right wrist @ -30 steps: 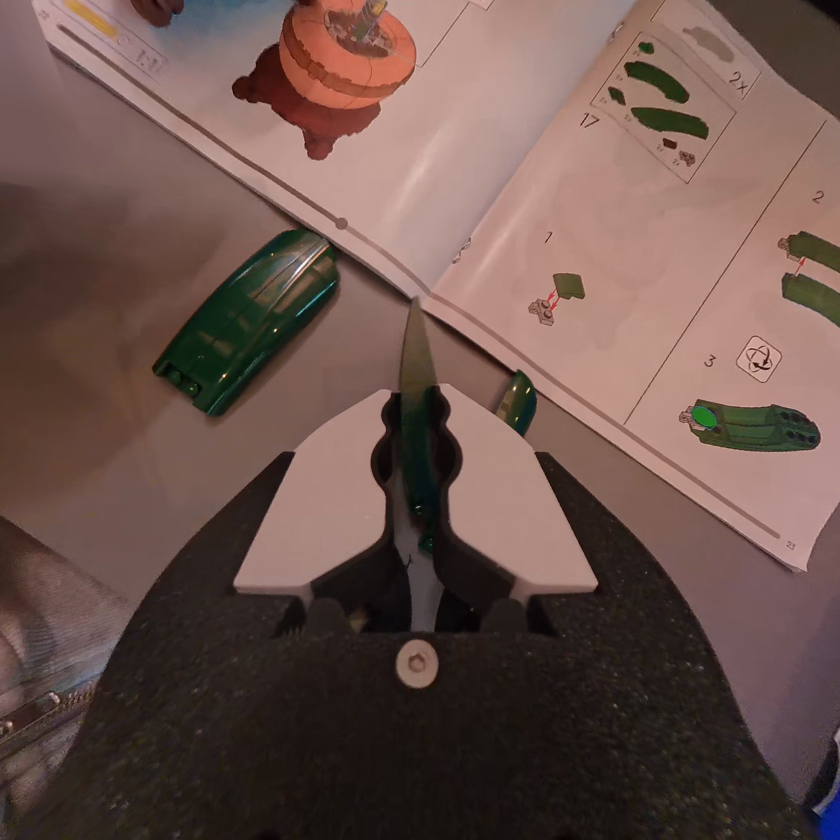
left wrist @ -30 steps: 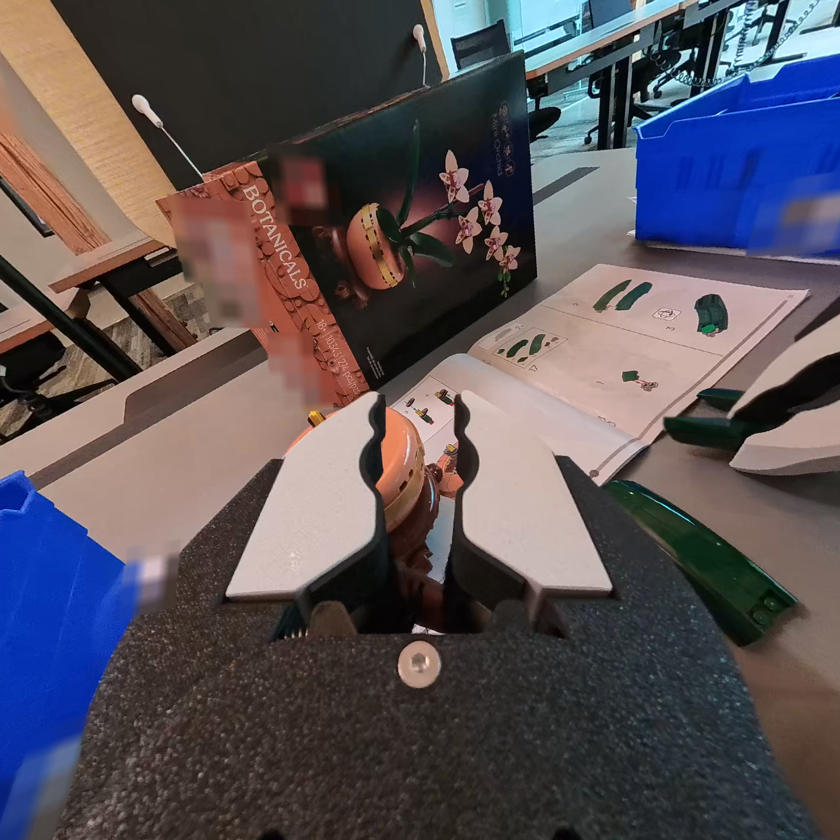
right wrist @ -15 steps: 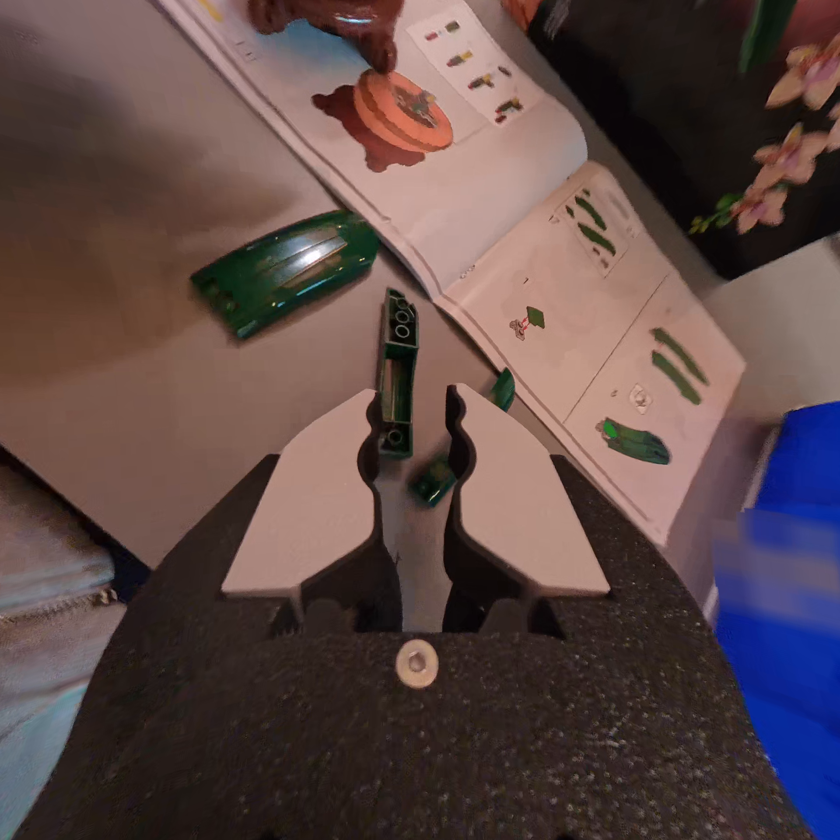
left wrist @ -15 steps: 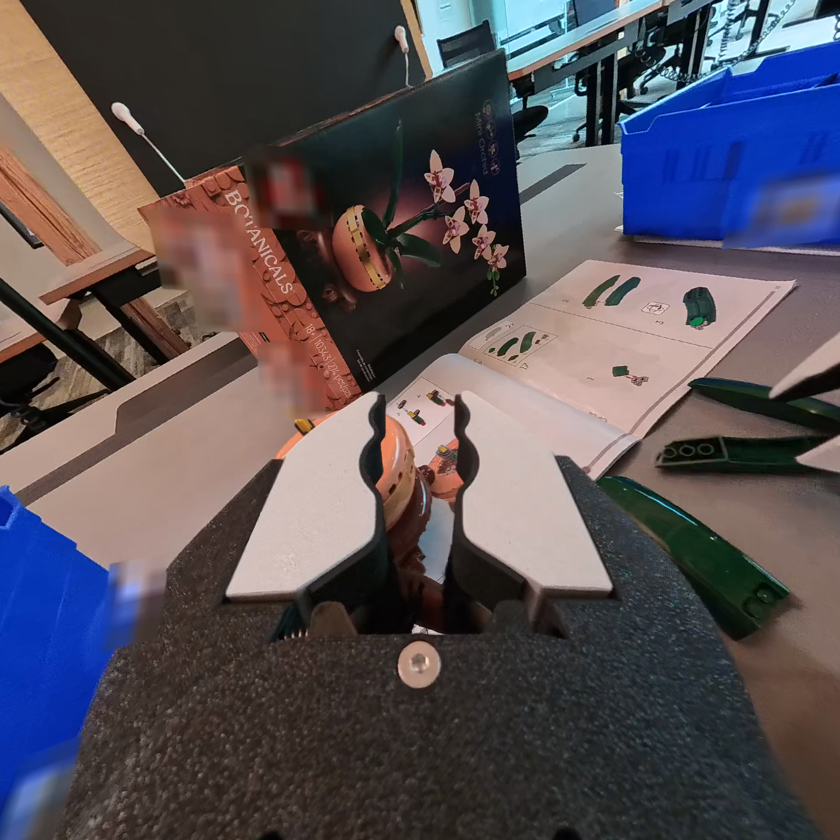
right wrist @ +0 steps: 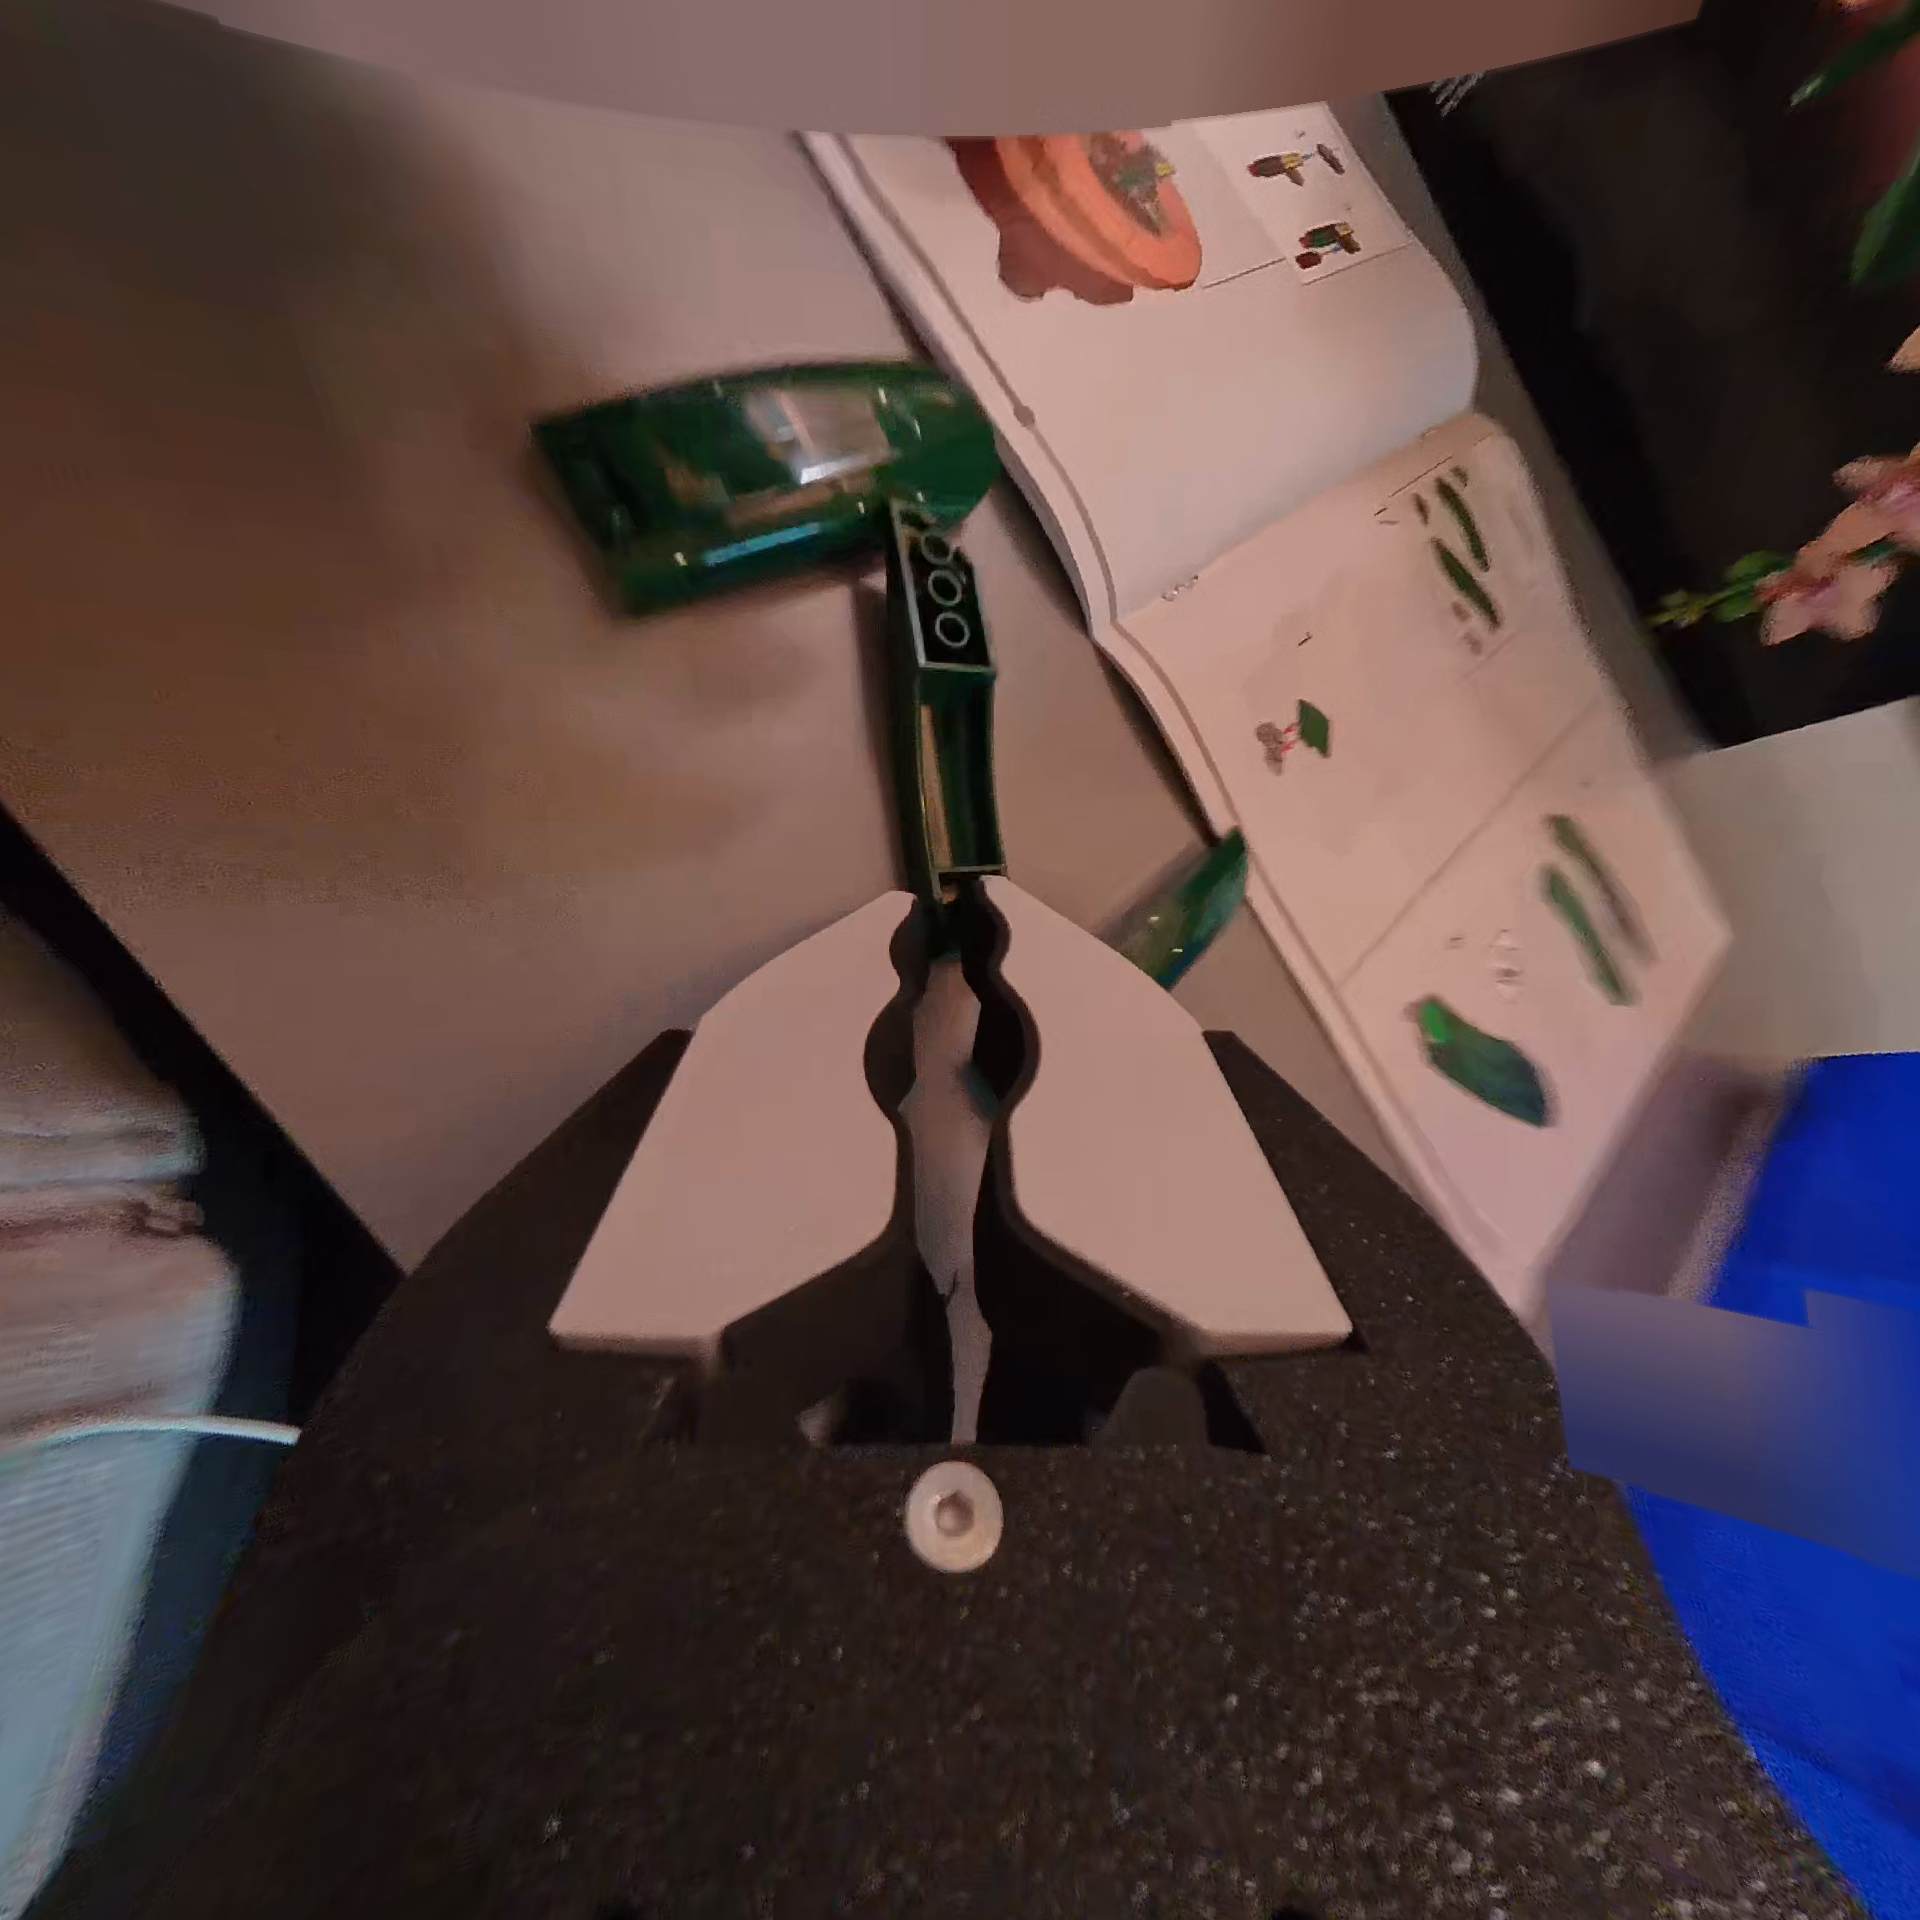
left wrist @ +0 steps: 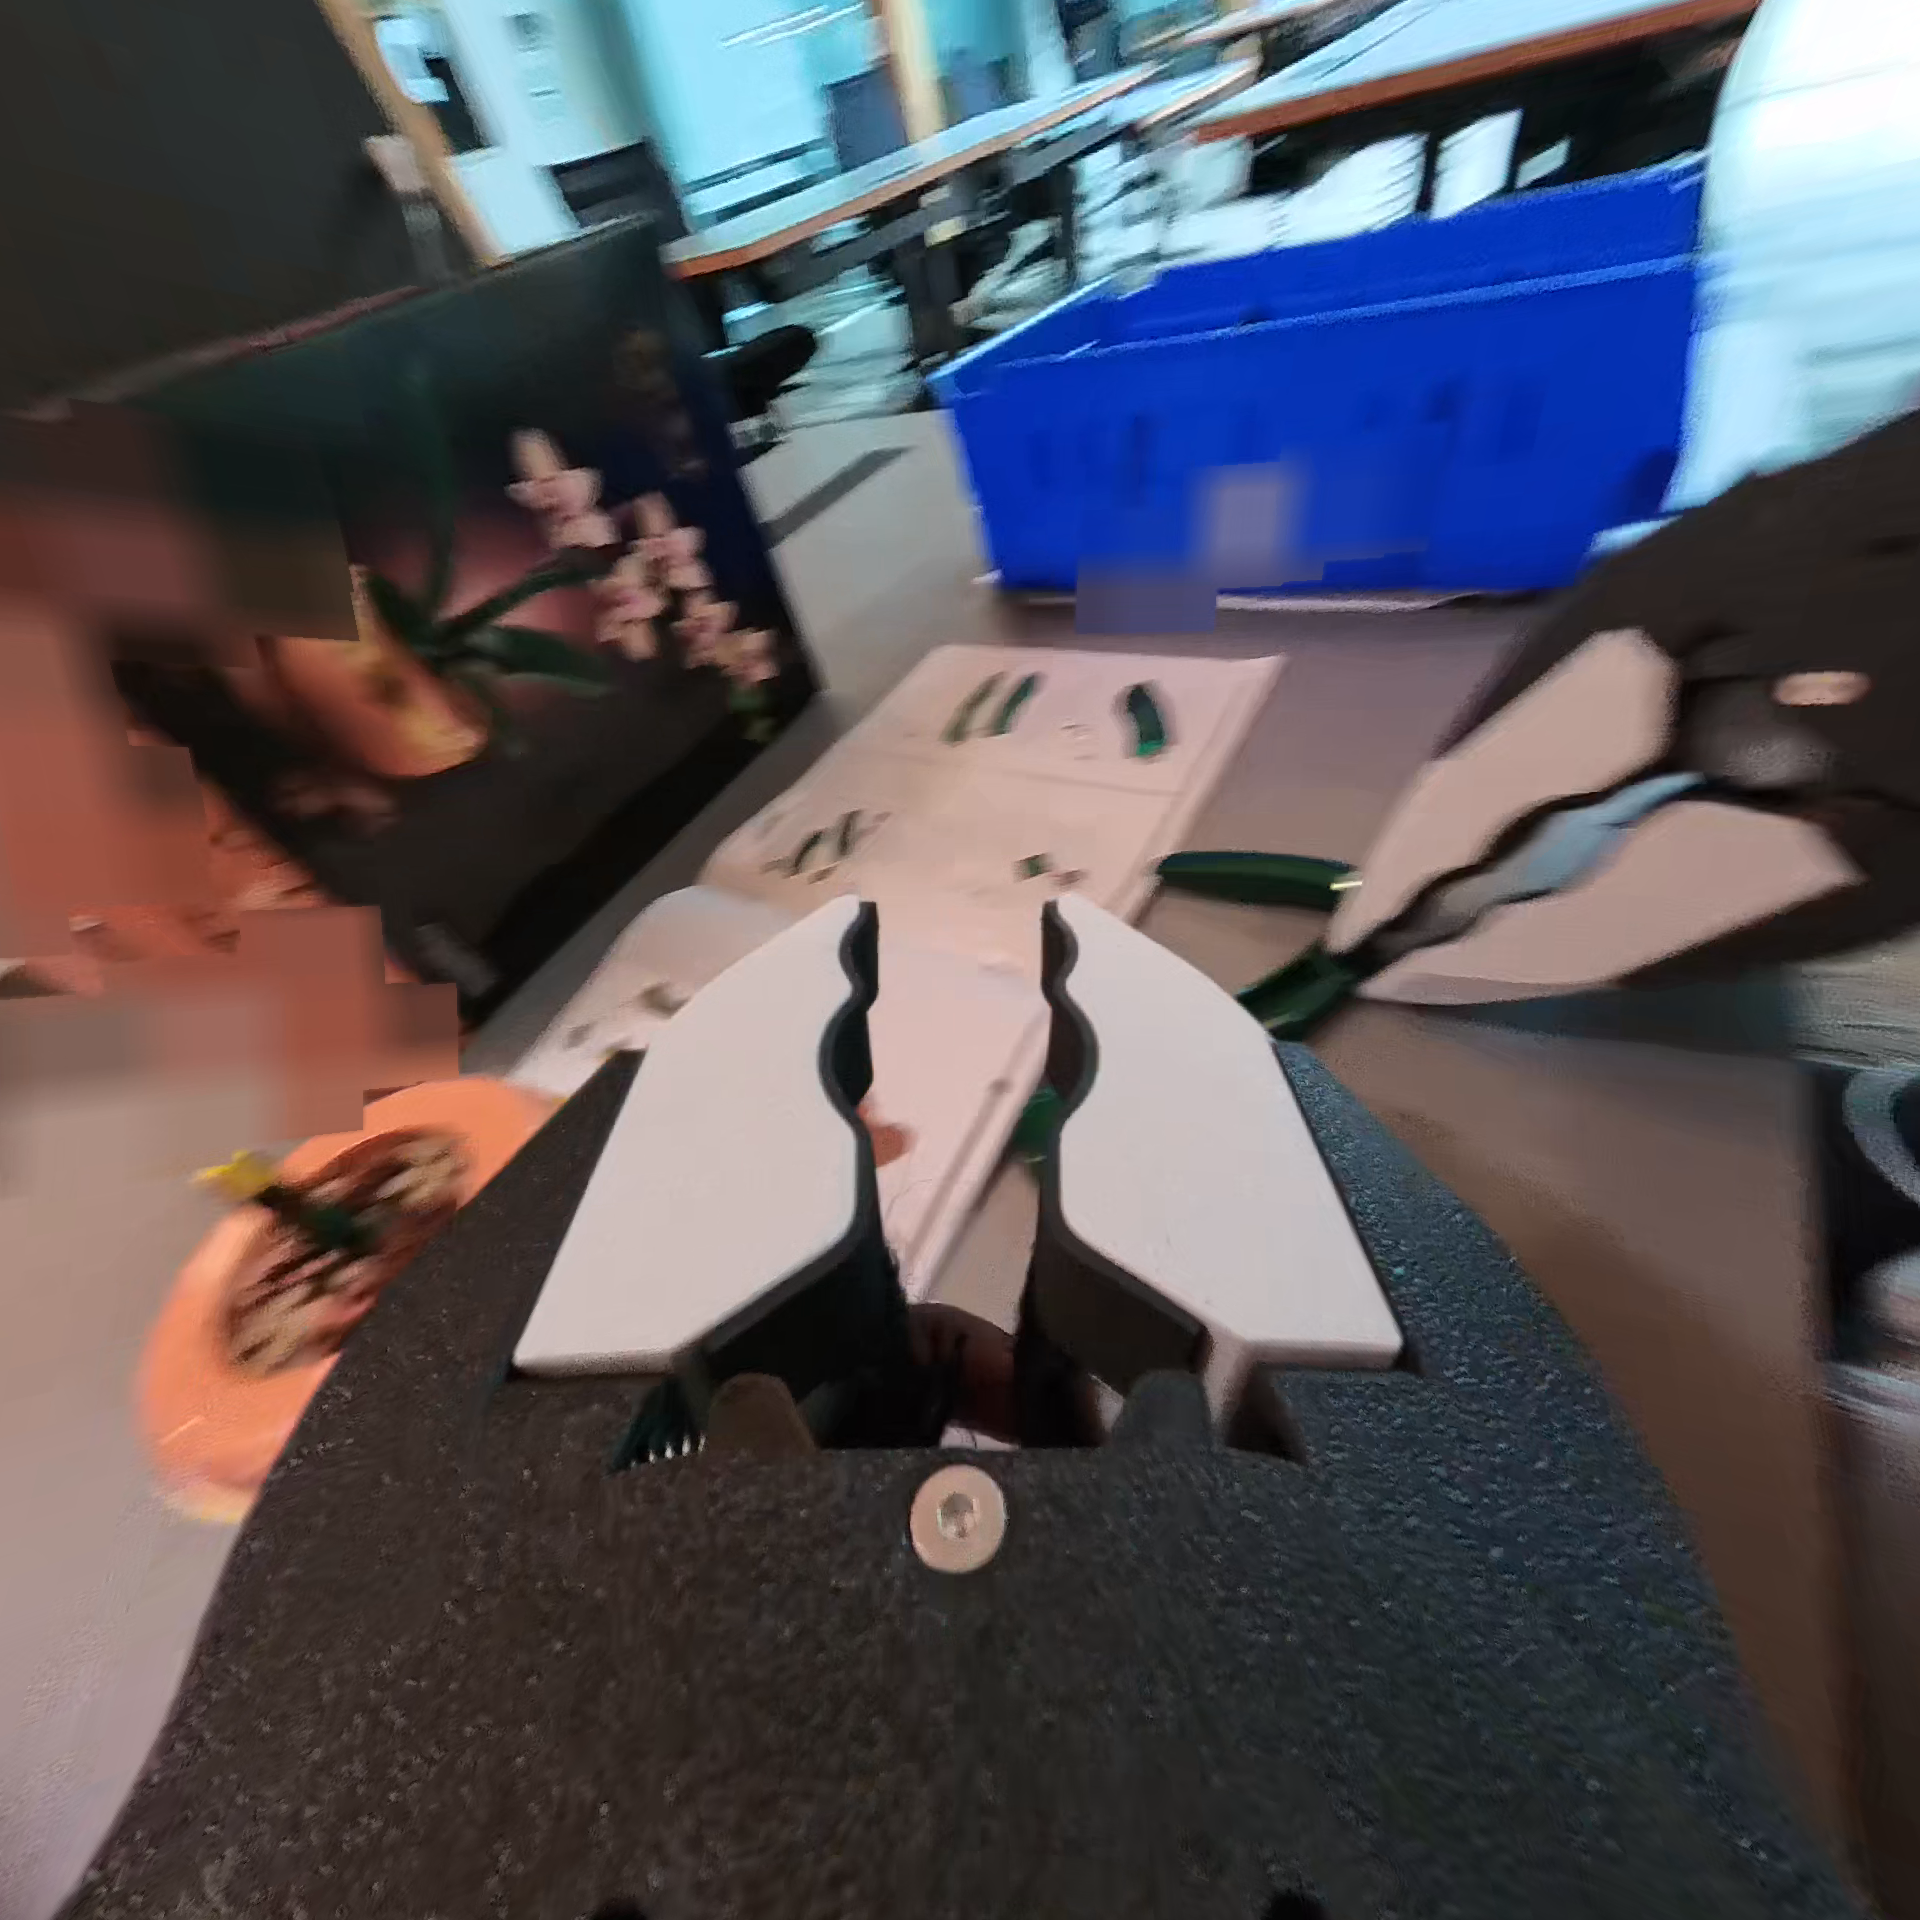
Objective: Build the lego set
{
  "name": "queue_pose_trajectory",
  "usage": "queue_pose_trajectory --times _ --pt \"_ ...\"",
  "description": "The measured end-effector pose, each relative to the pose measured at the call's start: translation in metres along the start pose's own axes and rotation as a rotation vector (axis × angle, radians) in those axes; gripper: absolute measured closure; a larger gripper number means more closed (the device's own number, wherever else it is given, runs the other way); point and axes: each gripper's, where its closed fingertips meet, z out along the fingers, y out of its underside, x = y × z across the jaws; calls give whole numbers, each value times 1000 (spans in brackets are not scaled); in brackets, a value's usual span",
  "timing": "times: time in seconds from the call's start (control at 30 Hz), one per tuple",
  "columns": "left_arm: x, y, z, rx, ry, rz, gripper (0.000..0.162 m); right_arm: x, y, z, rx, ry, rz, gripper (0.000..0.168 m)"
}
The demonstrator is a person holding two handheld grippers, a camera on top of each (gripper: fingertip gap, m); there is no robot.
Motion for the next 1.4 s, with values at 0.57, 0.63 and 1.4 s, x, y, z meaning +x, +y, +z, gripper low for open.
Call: queue_pose_trajectory --times 0.57,0.63,1.4 --pt "96 -24 -32 222 750 -23 143 -26 -60 -83 402 -1304 718 163" --pt "96 -25 -32 225 751 -37 148 -24 -61 -82 403 -1285 691 163" --pt "64 -11 2 24 547 -1045 146 8 -70 -48 440 100 -365 151"
